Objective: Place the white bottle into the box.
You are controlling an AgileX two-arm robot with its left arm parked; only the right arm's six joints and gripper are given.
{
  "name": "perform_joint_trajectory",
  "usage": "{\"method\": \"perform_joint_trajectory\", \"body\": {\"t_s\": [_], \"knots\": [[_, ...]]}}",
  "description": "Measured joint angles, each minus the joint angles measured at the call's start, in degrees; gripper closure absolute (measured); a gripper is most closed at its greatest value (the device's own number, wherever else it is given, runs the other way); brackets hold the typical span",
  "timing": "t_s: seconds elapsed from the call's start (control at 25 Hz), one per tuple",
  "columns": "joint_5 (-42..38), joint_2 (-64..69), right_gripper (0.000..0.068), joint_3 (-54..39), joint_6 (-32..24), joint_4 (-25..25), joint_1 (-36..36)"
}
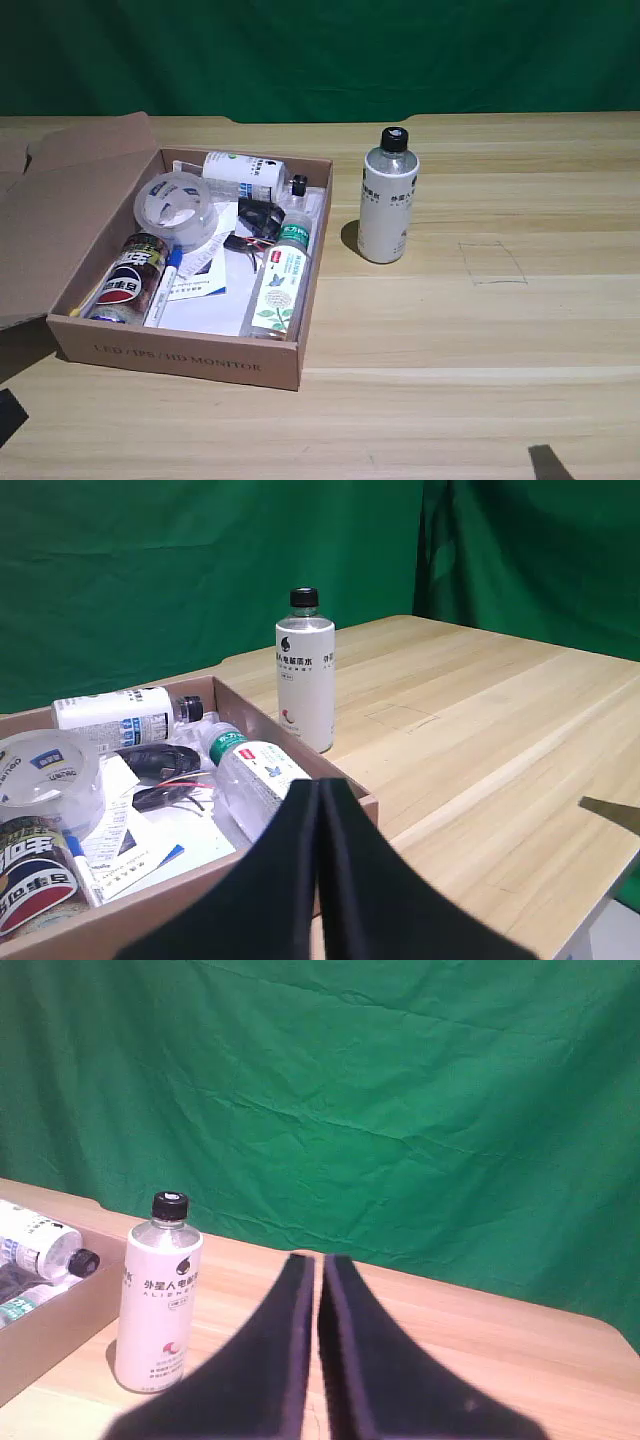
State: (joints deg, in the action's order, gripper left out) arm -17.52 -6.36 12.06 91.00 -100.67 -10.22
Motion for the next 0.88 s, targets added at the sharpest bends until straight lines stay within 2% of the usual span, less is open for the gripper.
{"method": "perform_joint_trajectory", "body": {"t_s": [0.88], "knots": [[0.1, 0.0, 0.068, 0.0, 0.0, -0.1, 0.0]]}}
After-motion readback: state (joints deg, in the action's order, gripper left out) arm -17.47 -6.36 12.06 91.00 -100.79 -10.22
